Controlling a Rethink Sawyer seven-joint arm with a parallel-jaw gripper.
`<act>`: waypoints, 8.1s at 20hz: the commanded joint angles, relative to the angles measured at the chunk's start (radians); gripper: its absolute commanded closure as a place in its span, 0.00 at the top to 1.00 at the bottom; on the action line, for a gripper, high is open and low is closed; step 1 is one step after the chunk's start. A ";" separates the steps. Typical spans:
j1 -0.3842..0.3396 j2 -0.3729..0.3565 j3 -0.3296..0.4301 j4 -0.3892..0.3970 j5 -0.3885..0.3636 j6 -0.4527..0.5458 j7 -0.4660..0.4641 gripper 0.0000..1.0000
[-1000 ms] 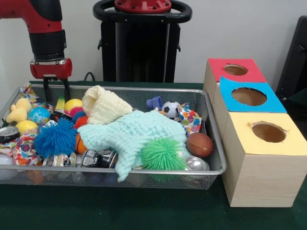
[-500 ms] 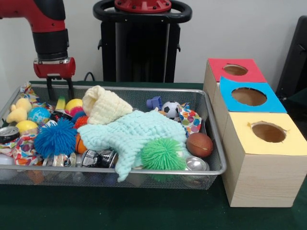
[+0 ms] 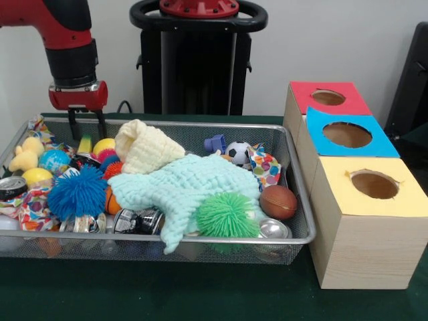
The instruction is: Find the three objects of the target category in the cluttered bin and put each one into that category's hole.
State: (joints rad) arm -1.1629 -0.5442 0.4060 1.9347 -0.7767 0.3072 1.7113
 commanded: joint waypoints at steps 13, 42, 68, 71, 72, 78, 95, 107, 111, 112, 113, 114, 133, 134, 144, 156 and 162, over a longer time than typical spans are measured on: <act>0.190 -0.071 0.040 -0.005 0.079 0.088 0.073 1.00; 0.167 -0.151 0.050 -0.159 0.322 0.297 -0.014 1.00; 0.174 -0.151 0.047 -0.197 0.299 0.207 -0.012 1.00; 0.181 -0.154 0.038 -0.191 0.285 0.192 -0.008 1.00; 0.182 -0.153 0.037 -0.189 0.285 0.193 -0.005 1.00; 0.179 -0.133 0.041 -0.201 0.290 0.180 0.000 1.00; 0.163 -0.058 0.073 -0.292 0.266 0.083 -0.033 1.00; 0.241 -0.037 0.039 -0.319 0.299 0.091 0.040 1.00; 0.304 -0.041 0.012 -0.334 0.317 0.099 0.091 1.00; 0.313 -0.040 0.014 -0.336 0.326 0.107 0.095 1.00; 0.323 -0.039 0.014 -0.342 0.331 0.113 0.096 1.00; 0.334 -0.038 0.015 -0.348 0.335 0.119 0.097 1.00; 0.367 0.084 0.033 -0.500 0.312 0.143 -0.043 0.00; 0.367 0.074 0.030 -0.487 0.314 0.143 -0.035 0.00; 0.379 -0.064 -0.084 -0.326 0.301 0.122 0.073 1.00; 0.324 -0.108 -0.112 -0.199 0.342 0.088 0.095 1.00; 0.290 -0.079 -0.071 -0.185 0.342 0.048 0.077 1.00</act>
State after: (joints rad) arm -0.8398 -0.6482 0.3137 1.6672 -0.4437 0.4195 1.7113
